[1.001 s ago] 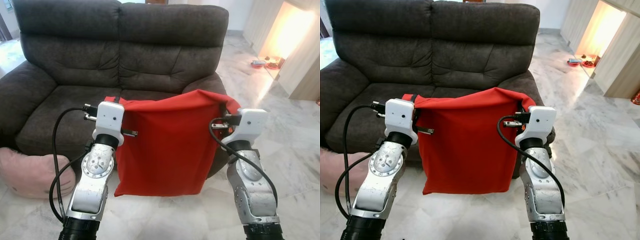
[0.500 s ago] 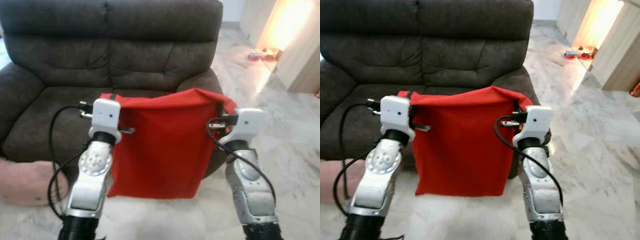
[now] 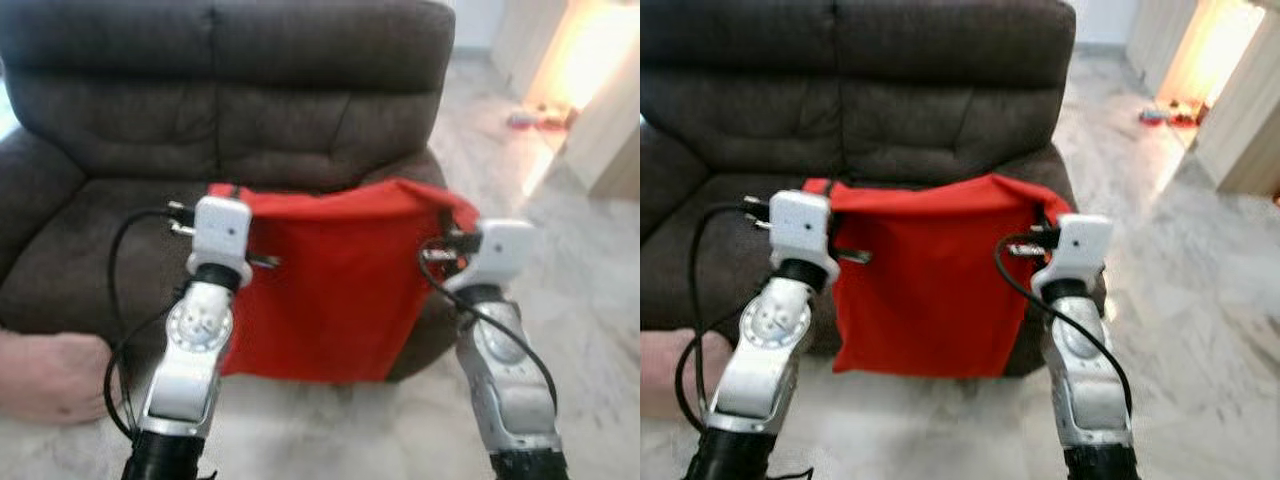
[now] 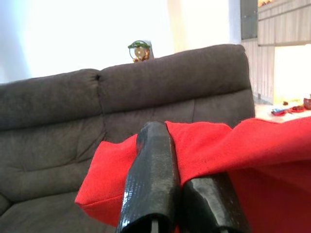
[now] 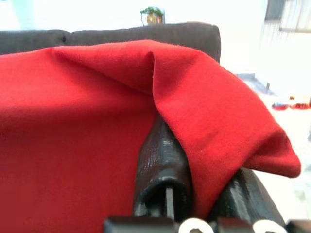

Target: Move the pillow to the sofa from floor

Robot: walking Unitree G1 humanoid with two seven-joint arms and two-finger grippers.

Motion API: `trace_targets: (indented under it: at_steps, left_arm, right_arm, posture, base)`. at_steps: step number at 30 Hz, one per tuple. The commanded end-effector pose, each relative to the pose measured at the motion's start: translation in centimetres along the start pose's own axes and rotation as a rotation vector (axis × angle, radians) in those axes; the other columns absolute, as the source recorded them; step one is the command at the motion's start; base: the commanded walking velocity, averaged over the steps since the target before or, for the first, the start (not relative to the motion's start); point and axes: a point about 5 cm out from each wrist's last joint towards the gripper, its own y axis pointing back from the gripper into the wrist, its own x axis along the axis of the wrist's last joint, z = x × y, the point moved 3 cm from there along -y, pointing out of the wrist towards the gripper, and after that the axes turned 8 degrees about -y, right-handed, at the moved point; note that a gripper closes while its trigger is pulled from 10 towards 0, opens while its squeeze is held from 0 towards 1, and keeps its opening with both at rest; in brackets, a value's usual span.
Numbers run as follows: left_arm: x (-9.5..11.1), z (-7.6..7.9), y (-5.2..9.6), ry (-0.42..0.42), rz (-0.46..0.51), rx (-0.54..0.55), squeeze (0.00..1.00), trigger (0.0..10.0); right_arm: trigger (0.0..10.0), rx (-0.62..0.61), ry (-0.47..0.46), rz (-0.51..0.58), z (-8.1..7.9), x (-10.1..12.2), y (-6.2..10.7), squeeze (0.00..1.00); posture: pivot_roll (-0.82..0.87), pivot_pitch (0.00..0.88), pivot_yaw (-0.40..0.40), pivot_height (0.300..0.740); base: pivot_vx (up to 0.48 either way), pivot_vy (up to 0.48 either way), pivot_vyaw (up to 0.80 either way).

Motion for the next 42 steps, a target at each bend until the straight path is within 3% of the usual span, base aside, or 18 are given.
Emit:
trace_targets:
  at_steps: [1,7,11,13,14,16,21,29,37,42]
  left_arm:
    - [2.3,-1.2,-0.3,-0.009,0.103,0.047,0.00,10.0]
    - [2.4,-1.3,-0.3,-0.009,0.106,0.049,0.00,10.0]
    - [3.2,-1.8,-0.7,-0.020,0.132,0.063,0.00,10.0]
    - [4.9,-3.0,-1.5,-0.040,0.190,0.091,0.00,10.0]
    - [4.9,-3.0,-1.5,-0.040,0.190,0.091,0.00,10.0]
    - [6.5,-4.2,-2.0,-0.061,0.244,0.120,0.00,10.0]
    - [8.8,-5.3,-2.3,-0.080,0.316,0.157,0.00,10.0]
    - [10.6,-5.9,-2.5,-0.090,0.369,0.177,0.00,10.0]
    - [10.5,-5.9,-2.5,-0.092,0.362,0.181,0.00,10.0]
    - [10.0,-5.9,-2.5,-0.094,0.343,0.178,0.00,10.0]
  right_arm:
    - [10.0,0.026,0.002,0.093,-0.8,2.3,-0.5,0.00]
    - [10.0,0.027,0.000,0.098,-0.9,2.4,-0.4,0.00]
    - [10.0,0.034,-0.004,0.143,-1.2,3.9,-0.7,0.00]
    - [10.0,0.064,-0.023,0.258,-2.1,7.2,-1.2,0.00]
    - [10.0,0.064,-0.023,0.258,-2.1,7.2,-1.2,0.00]
    - [10.0,0.104,-0.047,0.377,-3.3,10.8,-1.4,0.00]
    - [10.0,0.178,-0.060,0.460,-5.0,13.5,-1.1,0.00]
    - [10.0,0.243,-0.034,0.432,-6.1,12.9,-0.7,0.00]
    - [10.0,0.274,-0.048,0.406,-6.5,12.5,-0.7,0.00]
    - [10.0,0.256,-0.058,0.371,-6.3,11.7,-0.9,0.00]
  posture:
    - [0.06,0.017,-0.055,0.740]
    - [0.06,0.019,-0.054,0.740]
    - [0.06,0.020,-0.053,0.740]
    - [0.06,0.022,-0.052,0.740]
    - [0.06,0.022,-0.052,0.740]
    - [0.06,0.021,-0.052,0.740]
    - [0.07,0.020,-0.056,0.740]
    - [0.07,0.019,-0.058,0.740]
    - [0.07,0.019,-0.060,0.740]
    - [0.07,0.020,-0.060,0.740]
  base:
    - [0.326,0.000,0.00]
    - [0.323,0.000,0.00]
    - [0.322,0.000,0.00]
    - [0.324,0.000,0.00]
    - [0.326,0.000,0.00]
    - [0.324,0.000,0.00]
    - [0.326,0.000,0.00]
    - [0.333,0.000,0.17]
    - [0.336,0.000,0.80]
    - [0.336,0.000,0.00]
